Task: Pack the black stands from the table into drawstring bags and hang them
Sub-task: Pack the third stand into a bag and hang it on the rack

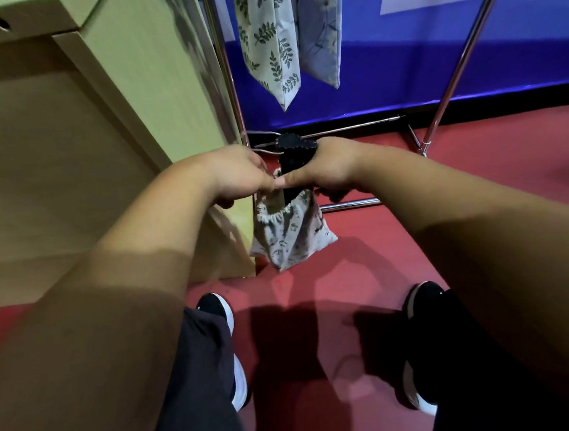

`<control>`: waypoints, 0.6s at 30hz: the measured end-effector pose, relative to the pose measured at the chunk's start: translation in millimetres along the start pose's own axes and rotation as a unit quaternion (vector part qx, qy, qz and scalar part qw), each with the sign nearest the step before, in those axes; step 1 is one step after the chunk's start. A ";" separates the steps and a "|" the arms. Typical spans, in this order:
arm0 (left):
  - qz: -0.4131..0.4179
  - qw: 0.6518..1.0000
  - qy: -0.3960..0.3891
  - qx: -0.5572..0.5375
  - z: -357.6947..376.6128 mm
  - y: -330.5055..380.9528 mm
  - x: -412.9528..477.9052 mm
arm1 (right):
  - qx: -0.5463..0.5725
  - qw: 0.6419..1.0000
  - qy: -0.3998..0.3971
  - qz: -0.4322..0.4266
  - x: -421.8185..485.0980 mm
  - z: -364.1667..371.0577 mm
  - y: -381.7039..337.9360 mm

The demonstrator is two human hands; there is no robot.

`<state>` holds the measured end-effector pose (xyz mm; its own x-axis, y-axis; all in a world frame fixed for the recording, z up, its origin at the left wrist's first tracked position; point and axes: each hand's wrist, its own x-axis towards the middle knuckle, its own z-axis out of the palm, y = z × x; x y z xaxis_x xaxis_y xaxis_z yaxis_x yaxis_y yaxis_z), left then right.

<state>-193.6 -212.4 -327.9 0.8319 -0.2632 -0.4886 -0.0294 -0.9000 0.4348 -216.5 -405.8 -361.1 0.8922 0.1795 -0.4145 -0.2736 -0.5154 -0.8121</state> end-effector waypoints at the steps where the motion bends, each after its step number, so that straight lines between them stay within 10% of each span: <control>1: -0.004 1.000 0.012 0.018 -2.8 1.3 -2.2 | -0.013 1.000 0.026 -0.005 2.9 -0.9 1.3; 7: -0.075 0.980 0.087 0.163 -3.4 5.7 -2.6 | -0.106 0.991 0.078 0.032 0.4 -7.5 5.0; 14: -0.027 0.987 0.144 -0.064 -9.4 20.2 -13.3 | -0.237 0.967 0.076 0.060 7.0 4.6 12.9; 18: -0.027 0.987 0.160 -0.012 -10.6 14.9 -11.2 | -0.243 0.969 0.006 0.043 1.5 3.2 1.3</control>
<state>-197.5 -219.3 -307.9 0.9643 -0.0875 -0.2500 0.0310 -0.9000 0.4347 -216.6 -403.5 -364.2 0.8782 0.1103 -0.4654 -0.1486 -0.8620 -0.4847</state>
